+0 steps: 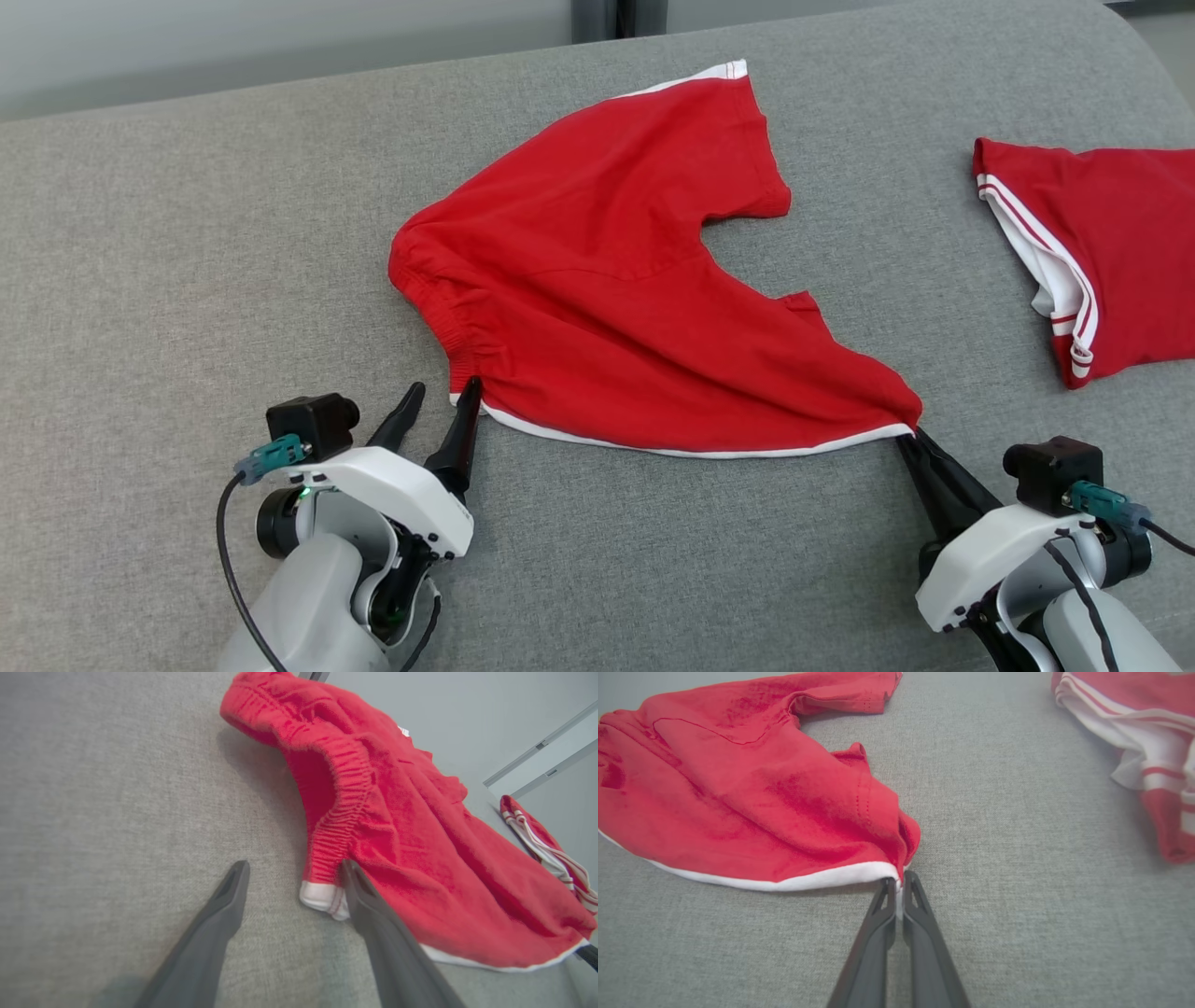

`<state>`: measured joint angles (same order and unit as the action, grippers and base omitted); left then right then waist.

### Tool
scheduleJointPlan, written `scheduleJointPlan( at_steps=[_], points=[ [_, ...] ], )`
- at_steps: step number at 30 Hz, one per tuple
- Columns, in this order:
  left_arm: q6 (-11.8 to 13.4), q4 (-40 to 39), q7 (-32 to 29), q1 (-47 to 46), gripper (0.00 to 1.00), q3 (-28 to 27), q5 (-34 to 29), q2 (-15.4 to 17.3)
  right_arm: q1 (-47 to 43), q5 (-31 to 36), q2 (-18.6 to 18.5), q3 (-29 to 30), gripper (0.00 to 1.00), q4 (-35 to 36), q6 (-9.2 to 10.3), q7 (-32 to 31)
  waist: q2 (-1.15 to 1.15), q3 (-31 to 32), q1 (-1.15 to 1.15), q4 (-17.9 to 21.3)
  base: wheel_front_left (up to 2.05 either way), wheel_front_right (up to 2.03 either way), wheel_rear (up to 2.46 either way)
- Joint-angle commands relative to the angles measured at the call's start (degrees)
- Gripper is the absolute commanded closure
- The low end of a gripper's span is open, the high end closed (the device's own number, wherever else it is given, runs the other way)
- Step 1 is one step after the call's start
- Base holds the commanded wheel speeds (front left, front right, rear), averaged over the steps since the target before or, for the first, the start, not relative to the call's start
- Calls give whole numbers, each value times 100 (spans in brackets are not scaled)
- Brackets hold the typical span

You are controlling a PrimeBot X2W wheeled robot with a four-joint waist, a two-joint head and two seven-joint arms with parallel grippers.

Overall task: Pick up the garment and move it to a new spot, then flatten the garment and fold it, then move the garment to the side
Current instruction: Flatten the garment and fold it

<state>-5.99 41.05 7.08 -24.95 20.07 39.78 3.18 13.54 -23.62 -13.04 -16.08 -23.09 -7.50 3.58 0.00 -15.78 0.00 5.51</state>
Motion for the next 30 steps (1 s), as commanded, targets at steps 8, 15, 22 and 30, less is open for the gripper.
scheduleJointPlan(
  at_steps=[8,15,22,30],
  points=[
    [-26,524,-503,20,0,552,256,-105,124,122,-43,-25,100,-59,2,88,0,-58,0,29,0,0,0],
    [-50,615,-716,33,100,963,232,-132,134,143,-7,-41,100,-106,2,130,0,-46,0,18,0,0,0],
    [-60,342,-375,-22,100,873,287,-23,197,147,-47,-48,100,-66,2,245,0,74,0,-87,0,0,0],
    [-14,-350,-342,-47,100,798,276,309,386,263,-176,5,100,199,2,533,0,360,0,-274,0,0,0]
  ],
)
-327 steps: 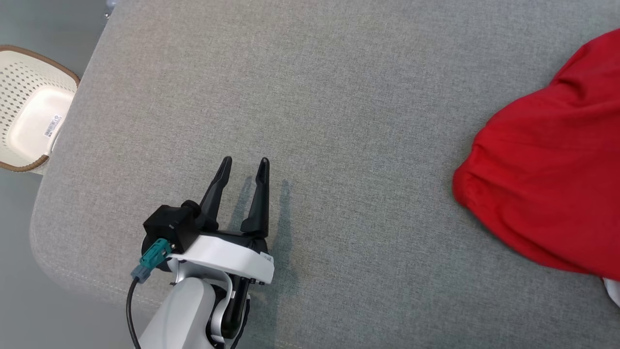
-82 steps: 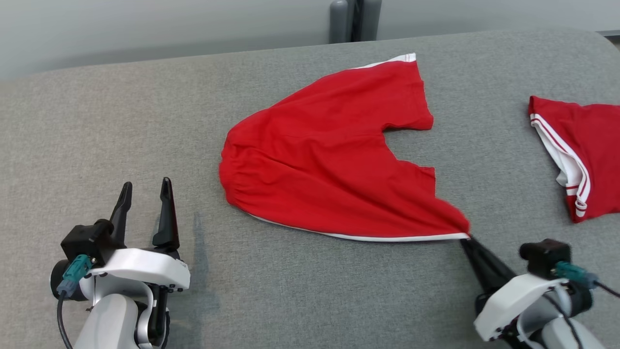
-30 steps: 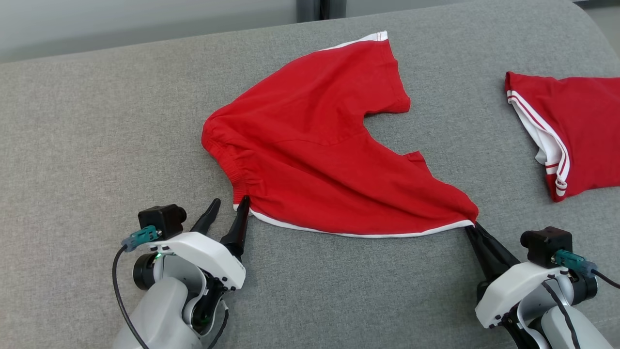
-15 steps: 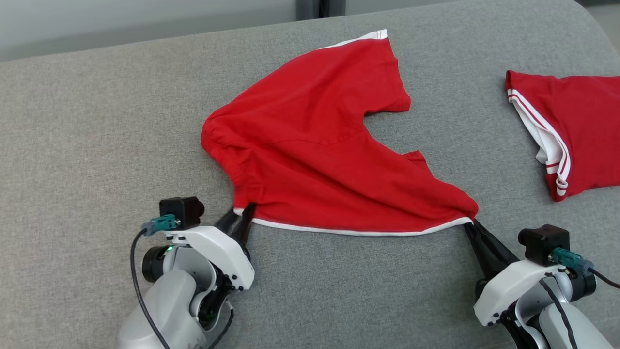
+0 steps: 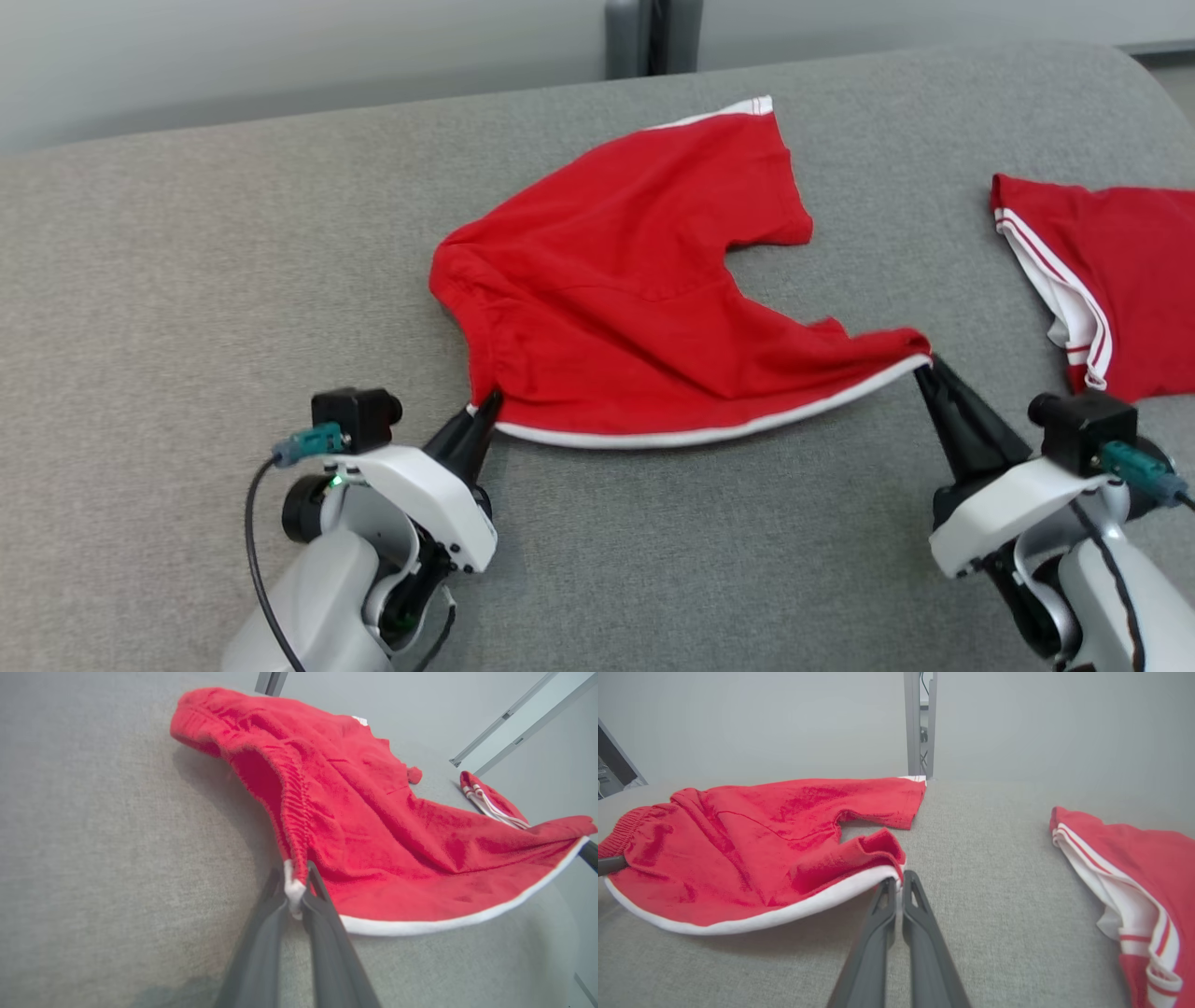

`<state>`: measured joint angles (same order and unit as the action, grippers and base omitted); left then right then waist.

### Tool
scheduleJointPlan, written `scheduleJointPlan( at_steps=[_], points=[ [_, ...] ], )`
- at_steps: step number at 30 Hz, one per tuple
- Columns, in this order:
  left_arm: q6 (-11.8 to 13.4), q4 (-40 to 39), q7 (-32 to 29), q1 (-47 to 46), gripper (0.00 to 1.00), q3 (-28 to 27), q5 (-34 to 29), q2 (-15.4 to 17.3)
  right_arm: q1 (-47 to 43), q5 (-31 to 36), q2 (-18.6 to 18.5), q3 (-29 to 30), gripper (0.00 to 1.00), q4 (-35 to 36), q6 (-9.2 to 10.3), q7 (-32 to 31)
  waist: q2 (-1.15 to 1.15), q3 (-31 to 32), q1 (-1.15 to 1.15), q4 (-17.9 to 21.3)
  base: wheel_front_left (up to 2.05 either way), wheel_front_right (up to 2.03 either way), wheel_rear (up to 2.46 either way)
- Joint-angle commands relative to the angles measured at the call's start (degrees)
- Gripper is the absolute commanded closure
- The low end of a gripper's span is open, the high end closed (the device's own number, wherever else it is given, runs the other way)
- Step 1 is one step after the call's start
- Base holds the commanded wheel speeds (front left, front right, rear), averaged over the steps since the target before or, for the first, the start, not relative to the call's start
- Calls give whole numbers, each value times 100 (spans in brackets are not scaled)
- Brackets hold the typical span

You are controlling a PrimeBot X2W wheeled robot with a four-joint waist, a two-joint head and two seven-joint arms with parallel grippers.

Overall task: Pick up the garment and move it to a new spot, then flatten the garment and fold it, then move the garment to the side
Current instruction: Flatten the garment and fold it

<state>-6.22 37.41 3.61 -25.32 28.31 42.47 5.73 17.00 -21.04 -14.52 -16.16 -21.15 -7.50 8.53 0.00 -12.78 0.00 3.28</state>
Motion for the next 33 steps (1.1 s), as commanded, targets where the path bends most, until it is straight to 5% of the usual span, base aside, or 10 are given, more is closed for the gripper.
scheduleJointPlan(
  at_steps=[1,14,20,25,33],
  points=[
    [27,-121,-50,-1,100,-28,18,88,83,38,-50,23,100,66,2,65,0,98,0,-76,0,0,0],
    [408,-2586,-2093,-646,100,-414,897,645,1304,329,-283,230,100,819,2,102,0,492,0,-236,0,0,0],
    [928,-3348,-2941,-1166,100,-829,1608,604,1951,141,-258,248,100,842,2,-42,0,666,0,-186,0,0,0],
    [1659,-3737,-3426,-1582,100,-1336,2326,336,2576,-312,-346,332,100,934,2,-396,0,795,0,-109,0,0,0],
    [2291,-3713,-3895,-2267,100,-1472,2445,389,3473,-470,-527,334,100,886,1,-936,0,307,0,-97,0,0,0]
  ],
)
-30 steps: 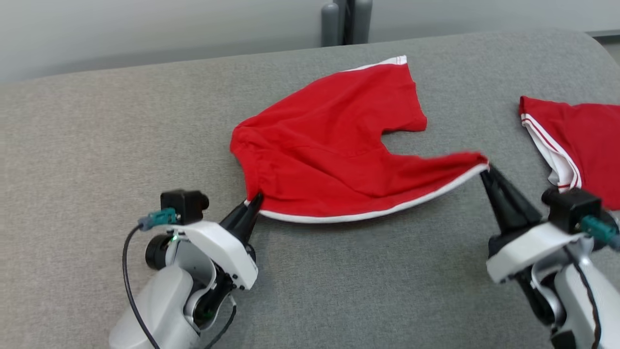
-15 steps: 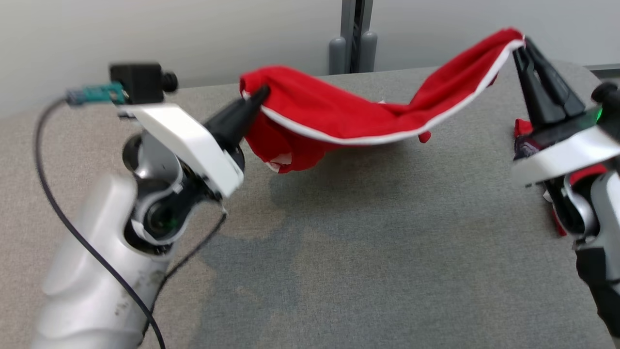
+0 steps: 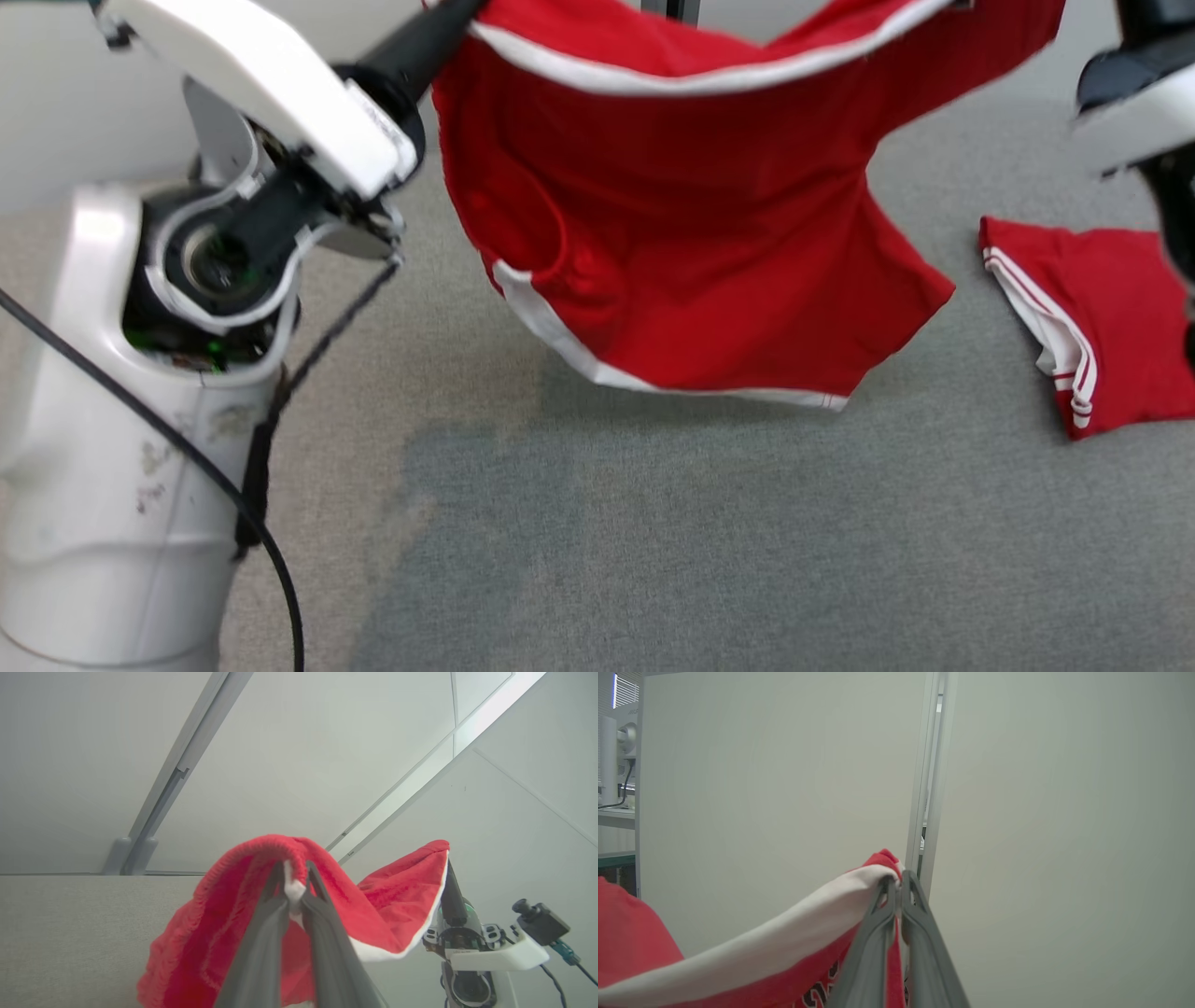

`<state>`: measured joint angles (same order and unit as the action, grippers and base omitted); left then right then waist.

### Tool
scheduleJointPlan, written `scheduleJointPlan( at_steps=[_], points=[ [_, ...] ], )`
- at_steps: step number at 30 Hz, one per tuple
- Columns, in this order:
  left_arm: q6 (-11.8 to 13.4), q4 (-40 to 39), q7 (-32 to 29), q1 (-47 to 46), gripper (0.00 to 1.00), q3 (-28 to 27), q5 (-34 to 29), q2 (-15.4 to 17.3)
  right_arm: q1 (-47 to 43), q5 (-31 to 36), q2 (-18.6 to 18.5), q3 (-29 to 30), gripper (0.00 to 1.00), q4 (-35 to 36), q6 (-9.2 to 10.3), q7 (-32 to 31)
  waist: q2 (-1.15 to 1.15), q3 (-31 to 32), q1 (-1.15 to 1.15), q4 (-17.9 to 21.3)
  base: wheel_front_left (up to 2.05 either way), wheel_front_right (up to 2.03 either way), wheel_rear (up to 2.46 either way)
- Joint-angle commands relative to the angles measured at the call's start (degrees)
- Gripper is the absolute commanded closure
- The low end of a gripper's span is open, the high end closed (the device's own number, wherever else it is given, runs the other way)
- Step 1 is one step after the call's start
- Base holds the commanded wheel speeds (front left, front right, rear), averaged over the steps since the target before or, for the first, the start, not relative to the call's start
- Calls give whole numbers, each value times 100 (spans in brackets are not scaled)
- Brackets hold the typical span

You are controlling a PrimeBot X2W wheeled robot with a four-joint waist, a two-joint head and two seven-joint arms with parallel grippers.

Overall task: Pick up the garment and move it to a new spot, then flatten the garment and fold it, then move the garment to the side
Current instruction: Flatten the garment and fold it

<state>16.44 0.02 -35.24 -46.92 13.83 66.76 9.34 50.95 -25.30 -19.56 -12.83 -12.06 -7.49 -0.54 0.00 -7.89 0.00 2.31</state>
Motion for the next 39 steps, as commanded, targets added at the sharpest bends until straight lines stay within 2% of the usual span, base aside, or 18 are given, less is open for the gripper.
scheduleJointPlan(
  at_steps=[1,6,10,14,17,22,25,28,31,34,39],
  points=[
    [83,73,-62,-250,100,-27,-8,51,232,-101,-32,-10,100,-55,0,-109,0,-318,0,2,0,0,0],
    [234,396,-185,-1024,100,-41,-121,77,1055,-299,-89,-45,100,-330,0,-357,0,-959,0,27,0,0,0],
    [74,1009,14,-1941,100,9,-357,23,2011,-521,-22,-63,100,-942,0,-475,0,-1565,0,28,0,0,0],
    [-365,1867,792,-2962,100,13,-829,-2,3123,-390,58,-55,100,-1692,0,-224,0,-2061,0,56,0,0,0],
    [-711,2569,1620,-3673,100,49,-1278,12,3829,-481,325,153,100,-2232,2,265,0,-2422,0,102,0,0,0],
    [-1449,3620,2765,-4375,100,231,-1781,7,4326,-508,709,162,100,-2998,2,1141,0,-2779,0,181,0,0,0],
    [-1706,4297,3355,-4360,100,637,-2312,26,4172,-704,956,244,100,-3414,1,1445,0,-2887,0,127,0,0,0],
    [-1925,4802,3794,-4345,100,899,-2587,-70,3935,-938,1172,258,100,-3717,1,1558,0,-3018,0,150,0,0,0],
    [-2116,5228,4223,-4219,100,1211,-2841,-177,3600,-1001,1340,49,100,-3984,0,1575,0,-3216,0,92,0,0,0],
    [-2282,5537,4558,-4040,100,1490,-2974,-250,3330,-1032,1379,-249,100,-4088,0,1586,0,-3266,0,36,0,0,0],
    [-2397,5847,4802,-3736,100,1814,-2948,-336,2812,-1272,1298,-456,100,-4112,0,1588,0,-3176,0,-41,0,0,0]
  ],
)
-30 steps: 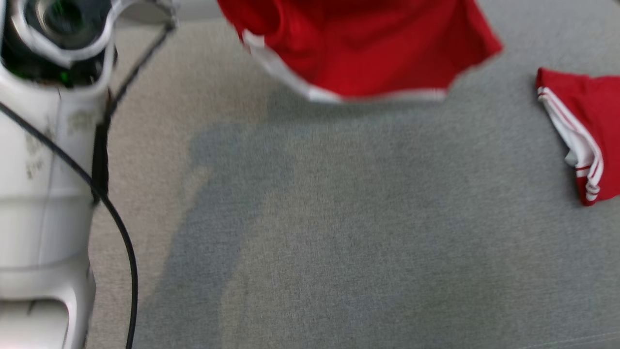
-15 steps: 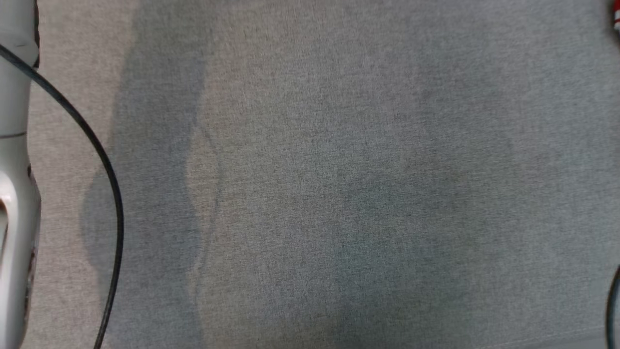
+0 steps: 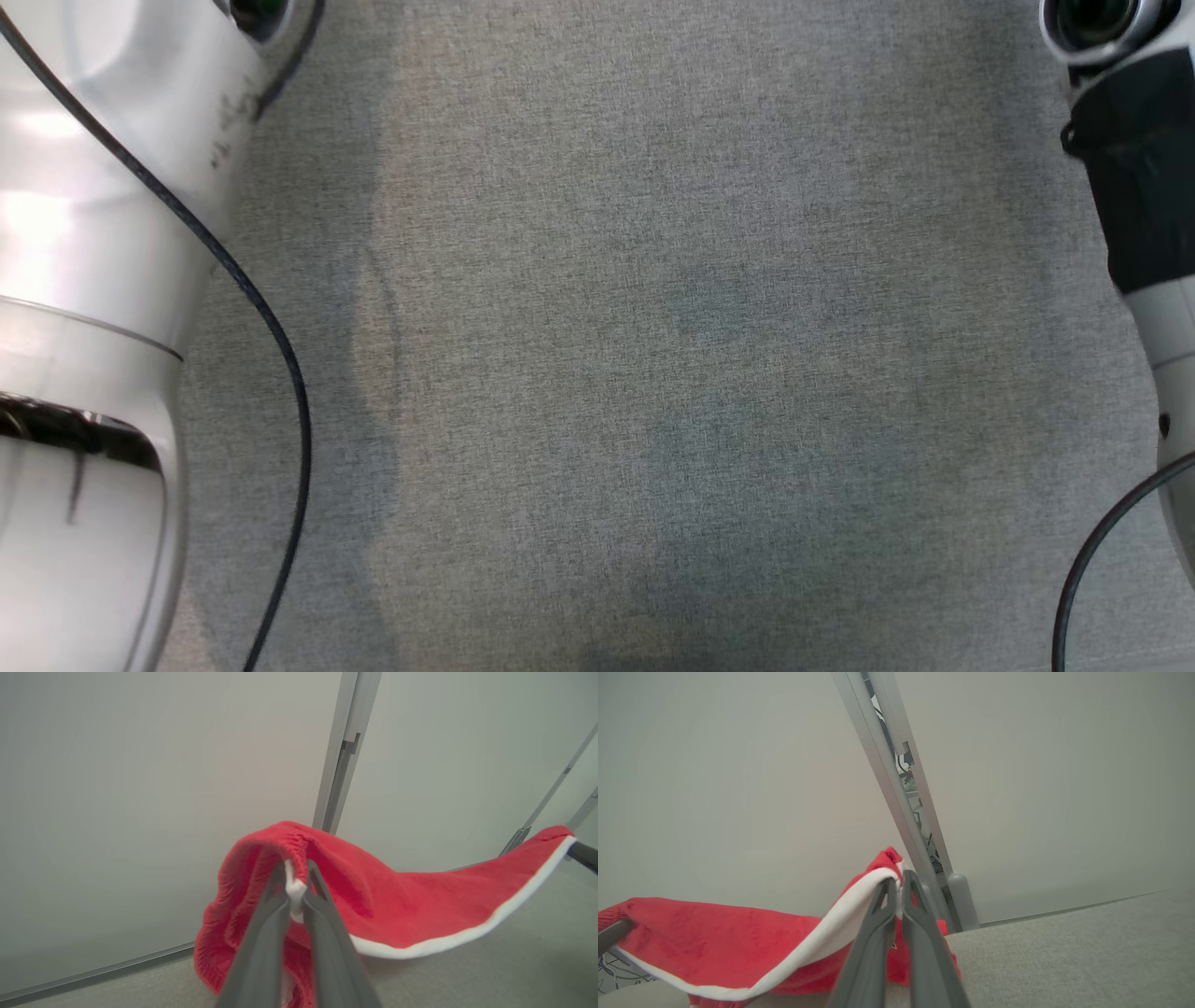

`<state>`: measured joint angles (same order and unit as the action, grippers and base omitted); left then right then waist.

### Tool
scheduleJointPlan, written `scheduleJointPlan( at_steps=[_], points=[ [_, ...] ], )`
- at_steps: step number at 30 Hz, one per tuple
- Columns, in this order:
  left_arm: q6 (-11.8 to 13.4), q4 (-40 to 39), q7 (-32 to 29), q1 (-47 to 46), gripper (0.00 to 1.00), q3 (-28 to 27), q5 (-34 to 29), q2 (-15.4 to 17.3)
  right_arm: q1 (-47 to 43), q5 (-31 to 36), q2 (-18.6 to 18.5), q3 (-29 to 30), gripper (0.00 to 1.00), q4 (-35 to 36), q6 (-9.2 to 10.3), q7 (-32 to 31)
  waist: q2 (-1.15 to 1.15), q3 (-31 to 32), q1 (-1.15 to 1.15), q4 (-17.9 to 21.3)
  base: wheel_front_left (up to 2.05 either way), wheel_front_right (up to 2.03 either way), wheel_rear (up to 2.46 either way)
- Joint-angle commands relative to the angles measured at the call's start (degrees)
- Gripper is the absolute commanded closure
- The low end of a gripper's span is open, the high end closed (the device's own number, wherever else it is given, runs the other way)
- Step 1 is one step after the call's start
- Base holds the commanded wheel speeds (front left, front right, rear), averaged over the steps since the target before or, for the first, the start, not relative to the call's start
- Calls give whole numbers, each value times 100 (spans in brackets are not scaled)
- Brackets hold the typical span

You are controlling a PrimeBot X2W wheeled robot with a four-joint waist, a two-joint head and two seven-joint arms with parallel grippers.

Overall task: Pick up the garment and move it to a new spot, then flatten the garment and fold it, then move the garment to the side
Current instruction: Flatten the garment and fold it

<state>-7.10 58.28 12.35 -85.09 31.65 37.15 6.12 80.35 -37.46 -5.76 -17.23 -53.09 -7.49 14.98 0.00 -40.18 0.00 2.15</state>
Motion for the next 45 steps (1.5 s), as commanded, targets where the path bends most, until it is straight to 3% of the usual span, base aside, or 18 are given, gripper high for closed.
scheduleJointPlan(
  at_steps=[1,12,20,31,40,45],
  points=[
    [-42,43,55,164,100,94,65,-30,-204,-101,-109,-41,100,-11,0,36,0,94,0,-43,0,0,0],
    [-39,-992,-1247,1692,100,1890,1363,510,-1282,-318,-712,-980,100,-303,0,38,0,939,0,-167,0,0,0],
    [-40,-1364,-1600,2276,100,2847,1720,942,-1655,-138,-1122,-1936,100,-509,1,38,0,1376,0,-159,0,0,0],
    [-37,-1290,-1569,2753,100,3497,2115,1046,-1965,-140,-1671,-3453,100,-418,2,-416,0,1883,0,-24,0,0,0],
    [-37,-1418,-1708,3100,100,3943,2282,1210,-2121,-968,-2413,-4773,100,466,3,-1463,0,2240,0,66,0,0,0],
    [-37,-1745,-2108,3384,100,4112,2203,1335,-2191,-1544,-2985,-5360,100,1069,3,-1924,0,2435,0,34,0,0,0]
  ],
)
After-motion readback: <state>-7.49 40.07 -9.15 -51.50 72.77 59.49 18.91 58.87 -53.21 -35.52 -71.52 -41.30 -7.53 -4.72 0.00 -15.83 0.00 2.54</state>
